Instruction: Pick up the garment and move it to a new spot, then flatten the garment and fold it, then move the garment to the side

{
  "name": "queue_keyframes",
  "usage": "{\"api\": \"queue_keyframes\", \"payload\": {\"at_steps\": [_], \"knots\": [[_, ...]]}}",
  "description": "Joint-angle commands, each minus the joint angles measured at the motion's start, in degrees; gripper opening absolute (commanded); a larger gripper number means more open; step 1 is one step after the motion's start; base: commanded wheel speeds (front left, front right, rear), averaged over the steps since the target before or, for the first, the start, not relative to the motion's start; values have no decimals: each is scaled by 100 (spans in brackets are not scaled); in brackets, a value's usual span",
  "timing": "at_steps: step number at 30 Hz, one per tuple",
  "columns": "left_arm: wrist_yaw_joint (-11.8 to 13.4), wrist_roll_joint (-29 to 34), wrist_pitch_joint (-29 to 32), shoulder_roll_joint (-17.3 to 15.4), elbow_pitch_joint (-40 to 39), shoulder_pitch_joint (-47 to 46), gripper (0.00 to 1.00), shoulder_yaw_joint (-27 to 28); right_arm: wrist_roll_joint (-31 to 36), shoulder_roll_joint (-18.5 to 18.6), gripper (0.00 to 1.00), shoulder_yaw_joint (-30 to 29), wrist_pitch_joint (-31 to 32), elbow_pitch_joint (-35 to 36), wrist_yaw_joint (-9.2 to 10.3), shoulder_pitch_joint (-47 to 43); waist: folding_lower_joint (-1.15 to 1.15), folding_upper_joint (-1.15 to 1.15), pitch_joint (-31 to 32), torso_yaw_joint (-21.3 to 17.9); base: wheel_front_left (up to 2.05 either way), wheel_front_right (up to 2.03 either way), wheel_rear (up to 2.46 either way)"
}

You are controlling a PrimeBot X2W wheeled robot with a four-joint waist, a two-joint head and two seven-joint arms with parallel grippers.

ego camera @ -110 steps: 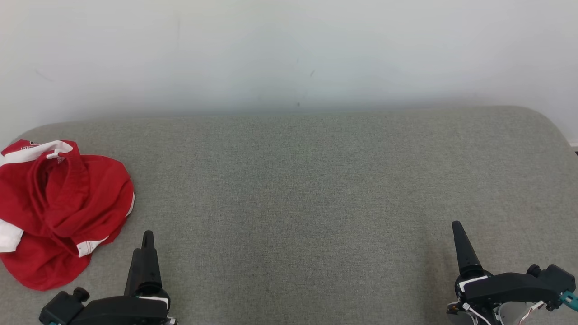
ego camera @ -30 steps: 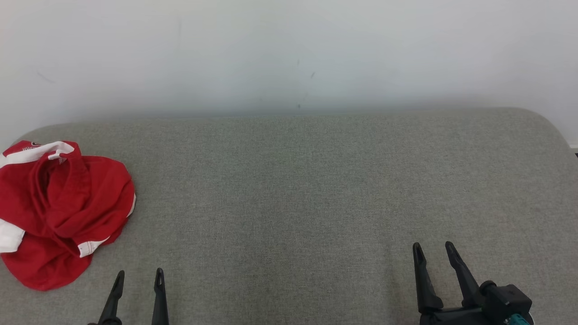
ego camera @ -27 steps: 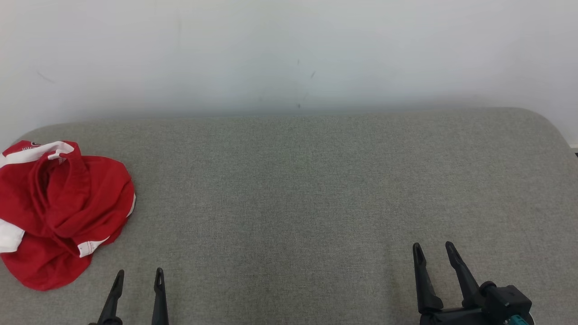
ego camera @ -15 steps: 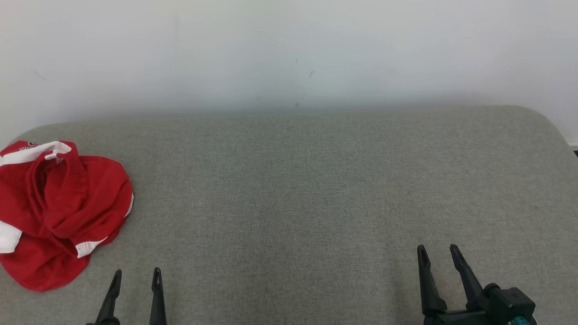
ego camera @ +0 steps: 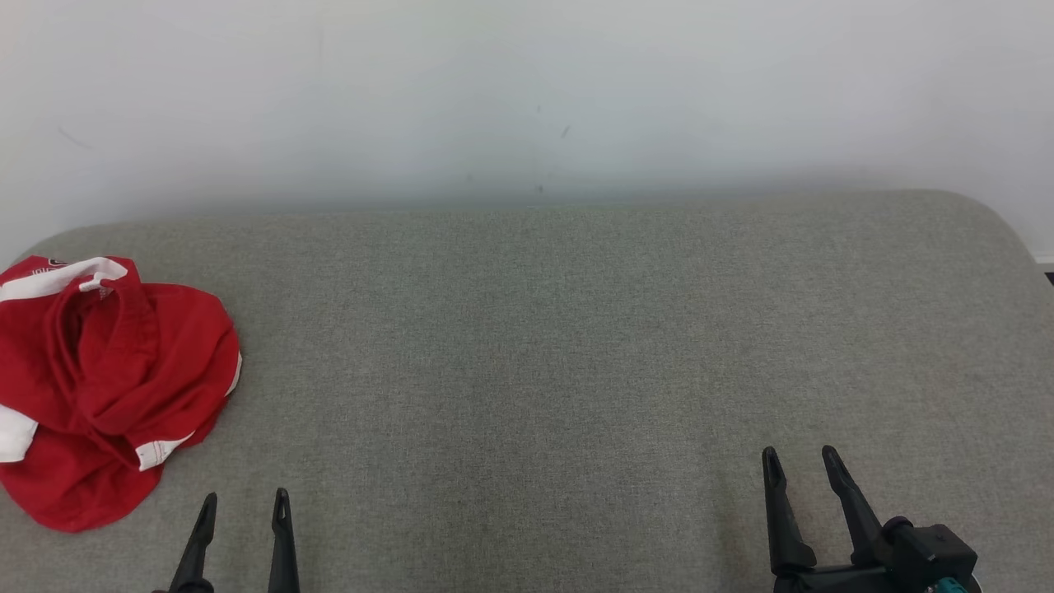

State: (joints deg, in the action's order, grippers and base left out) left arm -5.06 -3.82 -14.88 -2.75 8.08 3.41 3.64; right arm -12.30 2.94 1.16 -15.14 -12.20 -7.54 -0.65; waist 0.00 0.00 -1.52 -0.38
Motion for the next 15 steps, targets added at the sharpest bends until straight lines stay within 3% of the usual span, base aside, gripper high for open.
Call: {"api": "queue_keyframes", "payload": {"at_steps": [1, 15], "knots": [[1, -50, -36, -23, 2, 23, 100, 14, 30, -12, 100, 7, -14, -2, 10, -53, 0, 0, 0, 5, 0, 0, 0], [15, -83, -36, -23, 21, 5, 100, 47, -15, -13, 100, 51, -14, -14, 10, -11, 0, 0, -22, 14, 0, 0, 0]]}}
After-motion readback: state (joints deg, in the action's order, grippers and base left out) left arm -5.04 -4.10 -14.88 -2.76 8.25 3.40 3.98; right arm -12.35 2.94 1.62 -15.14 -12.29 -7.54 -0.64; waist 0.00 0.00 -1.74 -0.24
